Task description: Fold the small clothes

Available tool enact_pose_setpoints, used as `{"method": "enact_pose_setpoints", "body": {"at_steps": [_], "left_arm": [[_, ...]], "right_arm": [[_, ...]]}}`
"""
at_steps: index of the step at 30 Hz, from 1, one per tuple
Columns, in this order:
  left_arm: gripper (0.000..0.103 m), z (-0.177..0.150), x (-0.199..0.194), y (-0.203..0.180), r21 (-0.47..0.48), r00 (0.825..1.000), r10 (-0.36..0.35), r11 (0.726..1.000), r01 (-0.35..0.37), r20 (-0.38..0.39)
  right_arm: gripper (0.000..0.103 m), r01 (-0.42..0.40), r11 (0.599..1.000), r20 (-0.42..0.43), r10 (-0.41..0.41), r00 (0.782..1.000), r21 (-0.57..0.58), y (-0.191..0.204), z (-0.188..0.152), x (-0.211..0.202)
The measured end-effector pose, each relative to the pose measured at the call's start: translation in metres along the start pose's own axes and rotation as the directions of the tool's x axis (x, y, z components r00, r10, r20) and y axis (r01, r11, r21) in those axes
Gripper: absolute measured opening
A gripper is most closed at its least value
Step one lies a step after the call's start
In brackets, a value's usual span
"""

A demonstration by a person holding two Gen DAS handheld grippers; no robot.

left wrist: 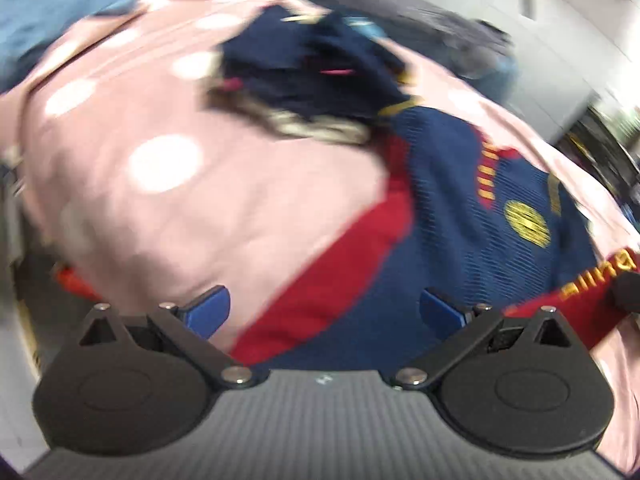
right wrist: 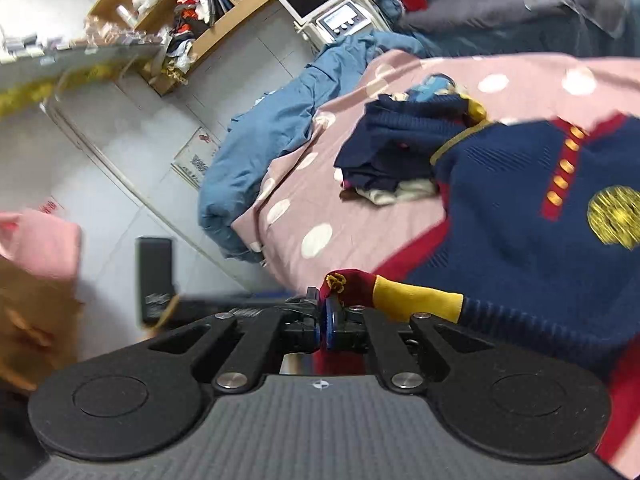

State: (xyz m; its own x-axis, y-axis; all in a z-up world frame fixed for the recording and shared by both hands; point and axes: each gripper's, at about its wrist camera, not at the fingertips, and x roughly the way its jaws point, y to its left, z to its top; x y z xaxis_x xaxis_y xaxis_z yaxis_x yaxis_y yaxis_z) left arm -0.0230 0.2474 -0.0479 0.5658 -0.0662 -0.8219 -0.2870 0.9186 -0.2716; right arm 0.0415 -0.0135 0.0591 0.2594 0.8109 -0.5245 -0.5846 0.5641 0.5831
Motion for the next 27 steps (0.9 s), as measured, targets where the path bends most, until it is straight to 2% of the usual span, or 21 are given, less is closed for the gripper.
{"method": "enact_pose_setpoints", "body": {"at_steps": [2, 4, 5, 6, 7, 10, 12, 13, 14, 16, 17, 19, 22, 24, 25, 27], "left_arm": [[0.103, -0.004, 0.001, 0.014, -0.024, 1.000, 0.018, 1.000, -0.018, -0.023], [0.103, -0.007, 0.002, 0.019, -0.021, 0.999, 0.010, 1.000, -0.011, -0.033], [0.103, -0.009, 0.002, 0.020, -0.019, 0.999, 0.009, 1.000, -0.009, -0.036], [0.103, -0.010, 0.002, 0.019, -0.018, 0.999, 0.009, 1.000, -0.009, -0.037], [0.103, -0.012, 0.002, 0.018, -0.017, 0.999, 0.009, 1.000, -0.010, -0.038], [0.103, -0.013, 0.003, 0.011, 0.007, 1.000, 0.007, 1.000, -0.007, -0.030], [0.103, -0.016, 0.007, 0.005, 0.040, 0.999, 0.009, 0.999, -0.007, -0.040], [0.103, -0.017, 0.011, 0.001, 0.056, 0.999, 0.013, 0.998, -0.011, -0.043], [0.103, -0.018, 0.015, -0.003, 0.073, 0.999, 0.019, 0.997, -0.015, -0.050], [0.103, -0.020, 0.024, -0.011, 0.099, 0.998, 0.014, 0.995, -0.009, -0.055], [0.103, -0.021, 0.028, -0.015, 0.110, 0.998, 0.018, 0.994, -0.012, -0.056], [0.103, -0.023, 0.035, -0.023, 0.135, 0.997, 0.022, 0.991, -0.012, -0.068], [0.103, -0.025, 0.035, -0.036, 0.175, 0.998, 0.042, 0.984, -0.032, -0.052], [0.103, -0.027, 0.030, -0.050, 0.238, 0.998, 0.048, 0.970, -0.040, -0.028], [0.103, -0.029, 0.028, -0.057, 0.269, 0.998, 0.057, 0.962, -0.049, -0.022], [0.103, -0.038, 0.030, -0.075, 0.366, 0.996, 0.093, 0.927, -0.086, -0.003]], "right_arm": [[0.020, 0.028, 0.999, -0.045, -0.029, 0.999, -0.038, 0.002, -0.005, 0.030], [0.042, 0.056, 0.996, -0.102, -0.064, 0.993, -0.073, -0.003, -0.015, 0.054], [0.051, 0.064, 0.997, -0.124, -0.070, 0.990, -0.048, -0.009, -0.022, 0.064], [0.066, 0.057, 0.998, -0.146, -0.057, 0.988, -0.010, -0.017, -0.028, 0.070], [0.067, 0.049, 0.998, -0.145, -0.044, 0.988, 0.033, -0.024, -0.034, 0.070], [0.069, 0.049, 0.994, -0.040, -0.045, 0.998, 0.102, -0.038, -0.043, 0.034], [0.078, 0.089, 0.990, 0.050, -0.095, 0.994, 0.110, -0.049, -0.048, -0.002], [0.079, 0.149, 0.984, 0.089, -0.158, 0.983, 0.099, -0.055, -0.050, -0.021], [0.079, 0.220, 0.972, 0.121, -0.229, 0.966, 0.089, -0.061, -0.053, -0.036], [0.079, 0.360, 0.928, 0.175, -0.372, 0.912, 0.095, -0.078, -0.060, -0.067], [0.079, 0.424, 0.899, 0.190, -0.438, 0.879, 0.113, -0.089, -0.065, -0.084], [0.081, 0.512, 0.844, 0.177, -0.535, 0.826, 0.163, -0.112, -0.074, -0.107], [0.080, 0.546, 0.800, 0.162, -0.590, 0.791, 0.248, -0.135, -0.088, -0.133], [0.080, 0.537, 0.789, 0.143, -0.593, 0.792, 0.297, -0.145, -0.095, -0.143], [0.080, 0.520, 0.790, 0.139, -0.584, 0.800, 0.325, -0.150, -0.099, -0.147], [0.080, 0.484, 0.800, 0.132, -0.555, 0.821, 0.355, -0.154, -0.106, -0.143]]}}
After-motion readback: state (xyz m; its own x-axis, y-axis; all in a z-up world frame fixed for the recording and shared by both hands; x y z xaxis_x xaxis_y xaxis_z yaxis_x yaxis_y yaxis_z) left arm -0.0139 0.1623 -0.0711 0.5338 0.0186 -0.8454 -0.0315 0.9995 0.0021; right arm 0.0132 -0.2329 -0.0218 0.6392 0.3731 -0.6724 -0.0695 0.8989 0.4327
